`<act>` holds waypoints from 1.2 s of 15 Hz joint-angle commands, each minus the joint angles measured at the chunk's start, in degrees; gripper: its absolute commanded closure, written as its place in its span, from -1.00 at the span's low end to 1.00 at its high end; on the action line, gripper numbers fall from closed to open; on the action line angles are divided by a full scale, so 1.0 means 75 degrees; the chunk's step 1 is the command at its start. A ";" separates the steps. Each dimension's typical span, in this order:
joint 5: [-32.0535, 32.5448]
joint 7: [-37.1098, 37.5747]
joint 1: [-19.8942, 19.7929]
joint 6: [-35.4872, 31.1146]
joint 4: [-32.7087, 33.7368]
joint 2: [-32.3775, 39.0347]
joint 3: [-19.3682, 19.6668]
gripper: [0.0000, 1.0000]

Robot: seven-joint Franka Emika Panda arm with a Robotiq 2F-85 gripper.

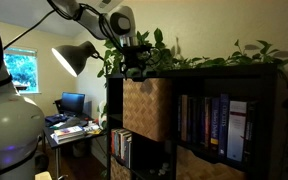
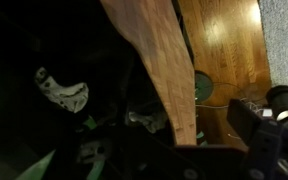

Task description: Push out the compartment, take out two black objects then push the compartment black inside.

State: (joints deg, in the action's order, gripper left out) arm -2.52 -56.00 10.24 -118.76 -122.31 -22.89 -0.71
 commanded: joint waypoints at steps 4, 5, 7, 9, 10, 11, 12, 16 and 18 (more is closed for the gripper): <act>0.0733 0.2161 -0.0446 -0.0394 0.0585 0.0674 -0.0174 -1.00; 0.0836 0.2511 -0.0480 -0.0417 0.0657 0.0758 -0.0180 -1.00; 0.0930 0.3061 -0.0483 -0.0425 0.0783 0.0884 -0.0168 -1.00; 0.1051 0.3544 -0.0490 -0.0539 0.0837 0.0959 -0.0179 -1.00; 0.1108 0.3789 -0.0498 -0.0600 0.0848 0.0982 -0.0186 -1.00; 0.1145 0.3995 -0.0498 -0.0651 0.0861 0.1017 -0.0182 -1.00; 0.1166 0.4156 -0.0493 -0.0686 0.0857 0.1046 -0.0175 -1.00; 0.1323 0.4759 -0.0524 -0.0770 0.0770 0.1127 -0.0195 -1.00; 0.1265 0.4823 -0.0500 -0.0825 0.0721 0.1146 -0.0176 -1.00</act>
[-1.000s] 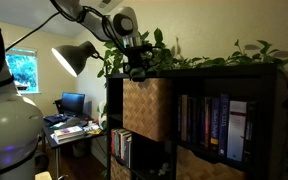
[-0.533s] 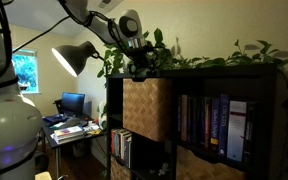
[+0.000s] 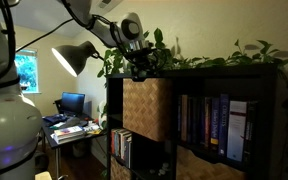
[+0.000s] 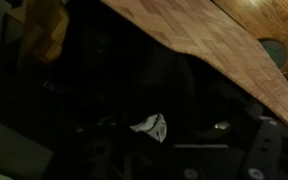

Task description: Push out the compartment, take out two black objects then push the compartment black inside.

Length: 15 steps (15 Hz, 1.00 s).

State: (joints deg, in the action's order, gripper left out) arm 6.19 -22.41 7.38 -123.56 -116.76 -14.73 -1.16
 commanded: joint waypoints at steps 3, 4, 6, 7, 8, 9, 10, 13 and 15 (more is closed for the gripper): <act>0.0069 0.0396 -0.0103 -0.0110 -0.0035 0.0090 -0.0114 -1.00; 0.0030 0.0337 -0.0086 -0.0076 -0.0038 0.0087 -0.0106 -0.82; -0.0039 0.0265 -0.0069 -0.0061 -0.0045 0.0092 -0.0093 -0.59; -0.0061 0.0234 -0.0062 -0.0060 -0.0055 0.0095 -0.0089 -0.20; -0.0079 0.0213 -0.0057 -0.0077 -0.0066 0.0099 -0.0085 -0.08; -0.0104 0.0195 -0.0051 -0.0084 -0.0077 0.0107 -0.0081 0.07; -0.0115 0.0187 -0.0047 -0.0096 -0.0086 0.0110 -0.0081 0.19; -0.0128 0.0139 -0.0035 -0.0088 -0.0087 0.0115 -0.0084 0.57; -0.0214 0.0028 -0.0010 0.0011 -0.0047 0.0112 -0.0070 0.81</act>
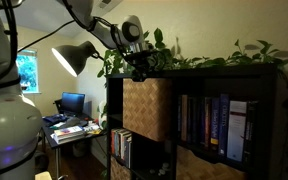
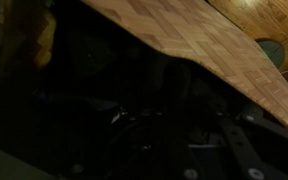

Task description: Push out the compartment, take out two black objects then push the compartment black inside.

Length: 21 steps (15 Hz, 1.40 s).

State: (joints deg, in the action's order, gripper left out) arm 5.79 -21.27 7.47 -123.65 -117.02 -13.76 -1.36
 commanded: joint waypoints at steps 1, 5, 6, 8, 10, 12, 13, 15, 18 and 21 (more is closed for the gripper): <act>-0.0240 -0.0220 0.0000 0.0109 0.0019 -0.0040 -0.0031 0.84; -0.0110 -0.0436 0.0020 0.0527 0.0211 -0.0242 -0.0117 0.84; -0.0052 -0.0456 0.0012 0.0668 0.0312 -0.0280 -0.0144 0.85; 0.0044 -0.0457 -0.0008 0.0918 0.0517 -0.0366 -0.0185 0.87; 0.0196 -0.0390 -0.0043 0.1076 0.0733 -0.0431 -0.0218 0.86; 0.0500 -0.0205 -0.0125 0.1022 0.0935 -0.0468 -0.0246 0.86; 0.0693 -0.0124 -0.0165 0.0935 0.1015 -0.0482 -0.0259 0.86; 0.1089 0.0042 -0.0257 0.0776 0.1243 -0.0459 -0.0261 0.87; 0.1897 0.0260 -0.0434 0.0232 0.1511 -0.0402 -0.0286 0.87; 0.2848 0.0830 -0.0717 -0.0464 0.1744 -0.0305 -0.0316 0.87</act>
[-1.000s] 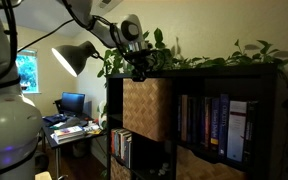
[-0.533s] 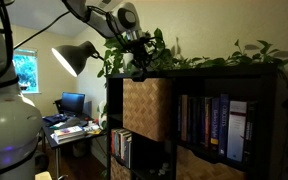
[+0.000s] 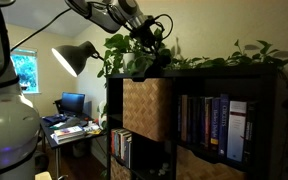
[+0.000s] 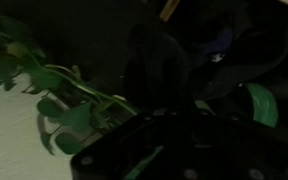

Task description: Push out the compartment, take out two black objects then push the compartment black inside.

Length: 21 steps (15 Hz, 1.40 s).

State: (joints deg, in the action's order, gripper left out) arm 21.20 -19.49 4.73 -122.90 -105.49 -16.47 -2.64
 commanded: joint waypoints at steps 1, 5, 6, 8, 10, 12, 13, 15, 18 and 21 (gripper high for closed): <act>0.1121 0.0870 -0.0468 -0.0772 0.0279 0.0097 -0.0161 0.87; 0.2378 0.2407 -0.0928 -0.1279 0.0478 0.0244 -0.0226 0.88; 0.2556 0.2746 -0.0978 -0.1269 0.0489 0.0271 -0.0210 0.88; 0.2736 0.3279 -0.1040 -0.1272 0.0389 0.0331 -0.0122 0.88; 0.2581 0.3579 -0.1058 -0.1259 0.0288 0.0472 -0.0022 0.88; 0.2301 0.3727 -0.1039 -0.1330 0.0193 0.0641 0.0088 0.88; 0.2152 0.3801 -0.1021 -0.1438 0.0126 0.0726 0.0155 0.88; 0.1933 0.4025 -0.1017 -0.1800 0.0031 0.0846 0.0248 0.88; 0.1699 0.4289 -0.1059 -0.2612 -0.0100 0.0974 0.0353 0.87; 0.1426 0.4355 -0.1058 -0.2777 -0.0181 0.0971 0.0368 0.28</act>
State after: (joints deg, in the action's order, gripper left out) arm 33.69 11.70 -2.55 -141.85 -105.36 -8.23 0.21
